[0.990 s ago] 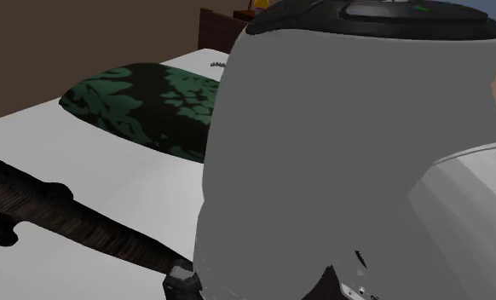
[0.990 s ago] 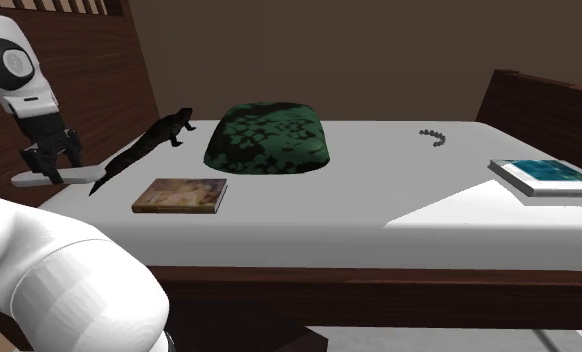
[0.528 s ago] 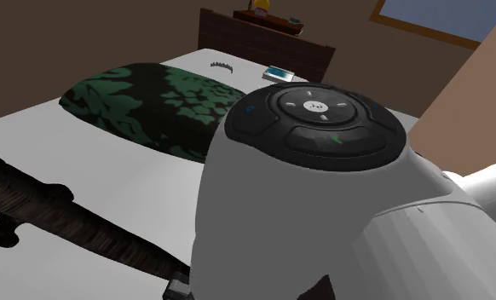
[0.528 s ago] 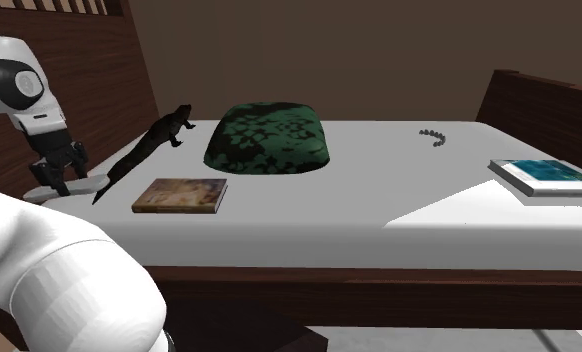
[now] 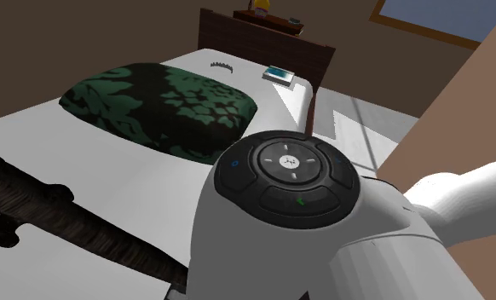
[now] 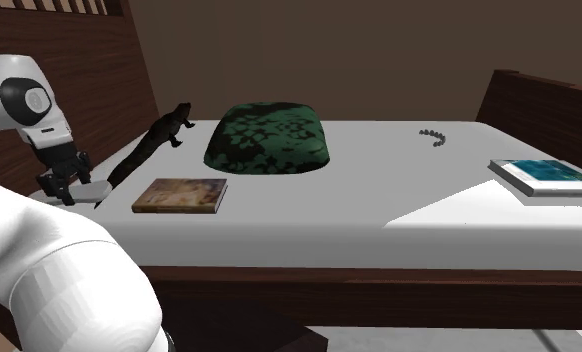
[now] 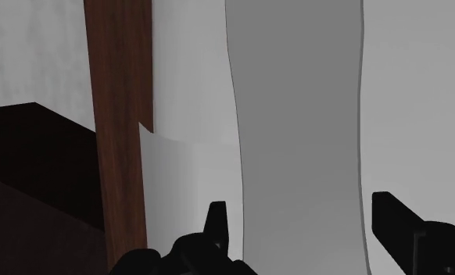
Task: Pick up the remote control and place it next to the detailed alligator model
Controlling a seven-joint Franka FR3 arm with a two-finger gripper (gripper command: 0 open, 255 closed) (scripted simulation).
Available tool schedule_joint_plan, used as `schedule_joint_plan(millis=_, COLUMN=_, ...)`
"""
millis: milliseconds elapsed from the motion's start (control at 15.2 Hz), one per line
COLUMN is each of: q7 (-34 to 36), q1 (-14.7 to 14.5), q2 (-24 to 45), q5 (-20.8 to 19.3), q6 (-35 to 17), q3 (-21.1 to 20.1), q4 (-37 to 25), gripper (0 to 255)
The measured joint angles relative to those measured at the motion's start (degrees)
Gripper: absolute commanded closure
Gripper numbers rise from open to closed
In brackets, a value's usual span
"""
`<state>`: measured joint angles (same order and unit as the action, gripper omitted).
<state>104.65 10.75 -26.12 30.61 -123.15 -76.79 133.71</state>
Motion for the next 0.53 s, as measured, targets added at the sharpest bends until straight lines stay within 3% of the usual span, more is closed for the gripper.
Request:
schedule_joint_plan(millis=264, q7=0.0, q1=0.0, q2=0.0, q5=0.0, q6=-0.1, q3=0.0, q4=0.1, gripper=255)
schedule_joint_plan(millis=330, q7=0.0, q1=0.0, q2=0.0, q5=0.0, q6=-0.1, q3=0.0, q4=0.1, gripper=0)
schedule_joint_plan(millis=528, q7=-0.1, q1=-0.1, q2=0.0, q5=0.1, q6=-0.1, q3=0.0, q4=0.3, gripper=0)
